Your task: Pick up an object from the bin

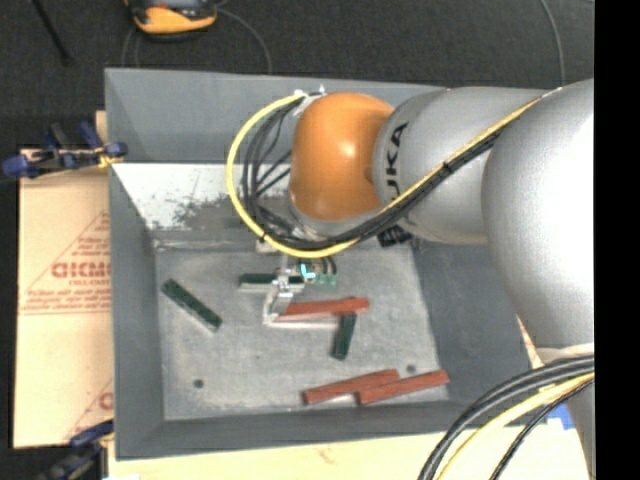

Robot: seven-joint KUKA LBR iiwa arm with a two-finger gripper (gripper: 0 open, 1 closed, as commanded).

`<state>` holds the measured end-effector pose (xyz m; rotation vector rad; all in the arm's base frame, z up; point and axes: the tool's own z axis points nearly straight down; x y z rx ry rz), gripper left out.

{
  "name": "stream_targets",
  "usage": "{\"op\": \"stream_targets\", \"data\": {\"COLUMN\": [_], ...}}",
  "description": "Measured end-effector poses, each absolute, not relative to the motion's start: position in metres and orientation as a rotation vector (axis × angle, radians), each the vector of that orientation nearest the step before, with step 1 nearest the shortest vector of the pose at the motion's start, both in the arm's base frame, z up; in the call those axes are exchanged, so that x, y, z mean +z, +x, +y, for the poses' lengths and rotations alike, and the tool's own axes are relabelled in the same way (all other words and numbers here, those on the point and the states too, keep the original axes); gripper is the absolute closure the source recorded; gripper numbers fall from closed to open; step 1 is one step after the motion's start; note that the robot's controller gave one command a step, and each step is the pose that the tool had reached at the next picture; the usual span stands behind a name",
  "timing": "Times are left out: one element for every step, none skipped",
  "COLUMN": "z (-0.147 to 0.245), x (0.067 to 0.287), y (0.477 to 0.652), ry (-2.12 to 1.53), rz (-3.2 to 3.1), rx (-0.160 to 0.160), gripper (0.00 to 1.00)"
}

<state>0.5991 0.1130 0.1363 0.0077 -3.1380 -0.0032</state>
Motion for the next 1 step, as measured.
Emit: {"op": "stream_targets", "data": {"z": [0.1129], "x": [0.1397], "y": [0.6011], "ry": [0.005], "rz": [-3.145], "rx": [-0.005], "gripper": [0.00]}}
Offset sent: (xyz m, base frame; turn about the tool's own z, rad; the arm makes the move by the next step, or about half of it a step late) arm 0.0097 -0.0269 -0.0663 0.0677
